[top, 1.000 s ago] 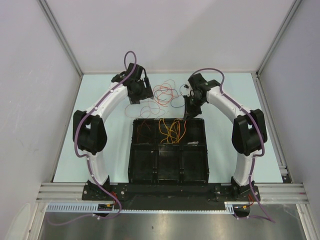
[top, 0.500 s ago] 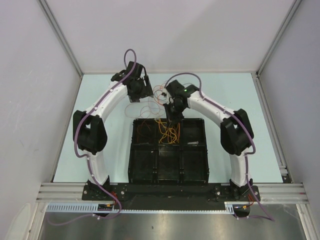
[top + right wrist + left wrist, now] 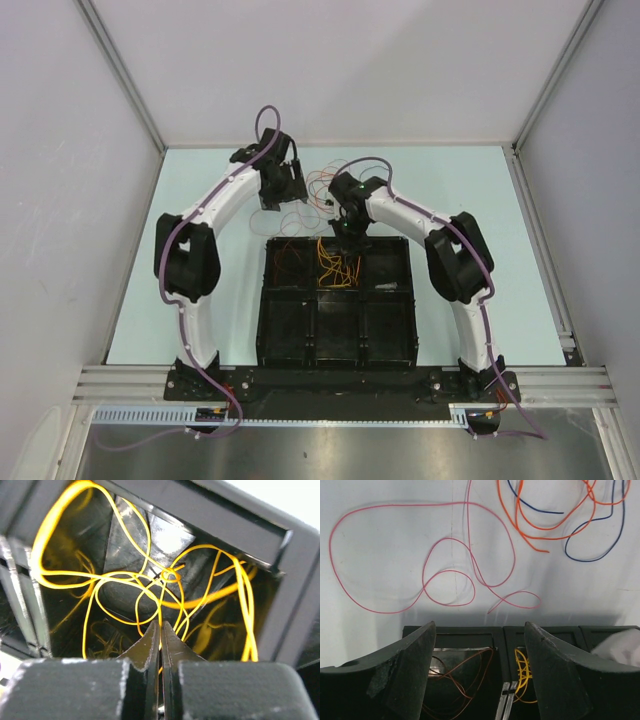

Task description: Untangle the cables

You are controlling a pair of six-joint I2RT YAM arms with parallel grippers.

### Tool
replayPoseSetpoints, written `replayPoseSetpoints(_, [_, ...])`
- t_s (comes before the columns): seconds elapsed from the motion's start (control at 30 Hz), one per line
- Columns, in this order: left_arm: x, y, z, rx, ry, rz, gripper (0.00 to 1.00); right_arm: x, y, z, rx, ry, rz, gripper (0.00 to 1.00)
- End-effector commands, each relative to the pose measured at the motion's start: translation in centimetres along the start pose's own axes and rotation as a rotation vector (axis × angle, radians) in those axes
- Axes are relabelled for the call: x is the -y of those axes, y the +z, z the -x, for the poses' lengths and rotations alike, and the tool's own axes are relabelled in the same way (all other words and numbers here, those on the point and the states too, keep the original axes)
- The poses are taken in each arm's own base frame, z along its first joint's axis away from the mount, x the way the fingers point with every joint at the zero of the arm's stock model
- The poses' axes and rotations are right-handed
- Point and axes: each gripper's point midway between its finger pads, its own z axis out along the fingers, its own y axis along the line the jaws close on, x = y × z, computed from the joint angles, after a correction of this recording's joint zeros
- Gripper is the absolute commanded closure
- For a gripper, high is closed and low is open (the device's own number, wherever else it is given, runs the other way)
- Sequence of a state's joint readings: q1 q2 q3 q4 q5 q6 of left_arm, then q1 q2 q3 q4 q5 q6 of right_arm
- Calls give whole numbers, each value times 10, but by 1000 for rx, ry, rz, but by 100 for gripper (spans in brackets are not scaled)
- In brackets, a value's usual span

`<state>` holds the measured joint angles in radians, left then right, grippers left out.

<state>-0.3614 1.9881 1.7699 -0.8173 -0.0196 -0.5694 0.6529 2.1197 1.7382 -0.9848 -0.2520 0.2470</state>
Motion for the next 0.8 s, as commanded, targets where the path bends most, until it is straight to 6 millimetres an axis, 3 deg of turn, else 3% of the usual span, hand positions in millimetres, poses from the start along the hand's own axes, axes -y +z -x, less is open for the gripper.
replayPoseSetpoints(0.0, [-2, 3, 9, 20, 38, 13, 24, -5, -35, 22, 81, -63, -39, 86])
replayPoseSetpoints(0.2, [2, 18, 9, 10, 42, 13, 24, -19, -97, 35, 178, -90, -39, 57])
replayPoseSetpoints(0.3, [5, 24, 12, 19, 56, 22, 25, -26, -122, 36, 227, -95, -29, 50])
replayPoseSetpoints(0.57, [-2, 53, 14, 17, 56, 96, 28, -20, -162, 33, 287, -48, -35, 43])
replayPoseSetpoints(0.77, [-5, 72, 12, 4, 33, 150, 30, -11, -172, 25, 295, -30, -71, 43])
